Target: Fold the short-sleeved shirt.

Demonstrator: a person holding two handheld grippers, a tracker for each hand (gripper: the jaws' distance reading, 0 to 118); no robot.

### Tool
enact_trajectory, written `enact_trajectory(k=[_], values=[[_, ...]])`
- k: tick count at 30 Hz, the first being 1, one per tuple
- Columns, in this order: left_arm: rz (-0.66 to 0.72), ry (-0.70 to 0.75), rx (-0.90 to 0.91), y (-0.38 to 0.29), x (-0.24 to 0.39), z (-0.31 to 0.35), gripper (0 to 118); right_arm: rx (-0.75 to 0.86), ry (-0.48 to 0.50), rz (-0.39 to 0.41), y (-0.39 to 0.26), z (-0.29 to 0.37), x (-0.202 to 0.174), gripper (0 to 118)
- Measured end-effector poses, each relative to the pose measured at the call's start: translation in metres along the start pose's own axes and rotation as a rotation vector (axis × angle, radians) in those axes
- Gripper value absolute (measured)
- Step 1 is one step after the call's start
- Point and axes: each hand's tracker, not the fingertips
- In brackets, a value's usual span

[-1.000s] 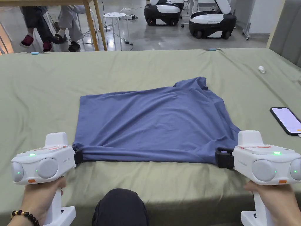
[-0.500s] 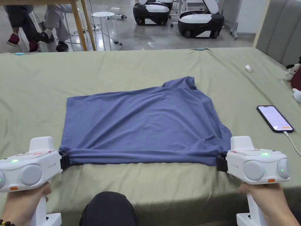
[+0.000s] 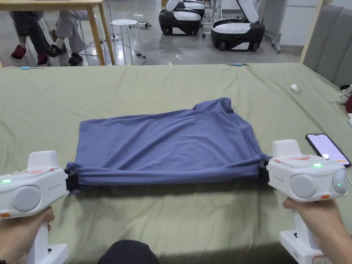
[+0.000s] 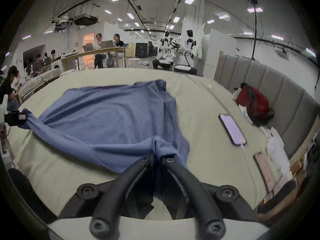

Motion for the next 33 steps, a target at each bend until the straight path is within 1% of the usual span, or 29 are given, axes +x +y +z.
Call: enact_trajectory(k=[5, 8, 10, 14, 17, 21, 23, 24, 25, 26, 27, 28, 29, 30, 31, 32, 33], values=[[0.001, 0.024, 0.018, 0.039, 0.002, -0.029, 4, 0.048, -0.009, 0.048, 0.072, -0.047, -0.001, 8], [-0.006, 0.049, -0.018, 0.052, 0.005, -0.058, 4, 0.041, -0.005, 0.07, 0.103, -0.087, -0.006, 8], [0.006, 0.063, -0.057, 0.057, 0.007, -0.077, 4, 0.008, 0.003, 0.081, 0.115, -0.118, -0.01, 8], [0.012, 0.089, -0.119, 0.062, 0.005, -0.119, 4, -0.083, -0.001, 0.098, 0.114, -0.18, -0.013, 8], [0.014, 0.1, -0.171, 0.06, 0.006, -0.146, 4, -0.134, -0.011, 0.107, 0.103, -0.211, -0.014, 8], [-0.004, 0.115, -0.213, 0.049, 0.013, -0.163, 4, -0.191, 0.002, 0.088, 0.086, -0.227, -0.014, 8], [-0.012, 0.126, -0.208, 0.044, 0.017, -0.164, 4, -0.194, 0.007, 0.084, 0.081, -0.23, -0.012, 11], [-0.018, 0.132, -0.202, 0.044, 0.018, -0.163, 8, -0.182, 0.007, 0.078, 0.08, -0.234, -0.012, 19], [-0.021, 0.138, -0.198, 0.045, 0.018, -0.161, 18, -0.178, 0.007, 0.072, 0.082, -0.23, -0.01, 31], [-0.022, 0.147, -0.191, 0.047, 0.02, -0.156, 37, -0.168, 0.017, 0.056, 0.085, -0.224, -0.008, 54], [-0.022, 0.158, -0.181, 0.049, 0.02, -0.152, 74, -0.161, 0.028, 0.042, 0.087, -0.217, -0.006, 88], [-0.022, 0.166, -0.171, 0.051, 0.02, -0.147, 97, -0.156, 0.024, 0.035, 0.09, -0.2, -0.008, 101], [-0.02, 0.17, -0.161, 0.053, 0.019, -0.141, 97, -0.141, 0.02, 0.035, 0.091, -0.188, -0.007, 106], [-0.018, 0.167, -0.141, 0.055, 0.019, -0.13, 102, -0.113, 0.022, 0.039, 0.091, -0.176, -0.005, 106], [-0.012, 0.161, -0.108, 0.056, 0.02, -0.12, 113, -0.09, 0.024, 0.045, 0.09, -0.162, -0.006, 114], [-0.012, 0.154, -0.095, 0.056, 0.021, -0.111, 111, -0.089, 0.025, 0.049, 0.089, -0.15, -0.007, 113], [-0.014, 0.152, -0.097, 0.054, 0.022, -0.103, 108, -0.088, 0.025, 0.05, 0.087, -0.138, -0.007, 108]])
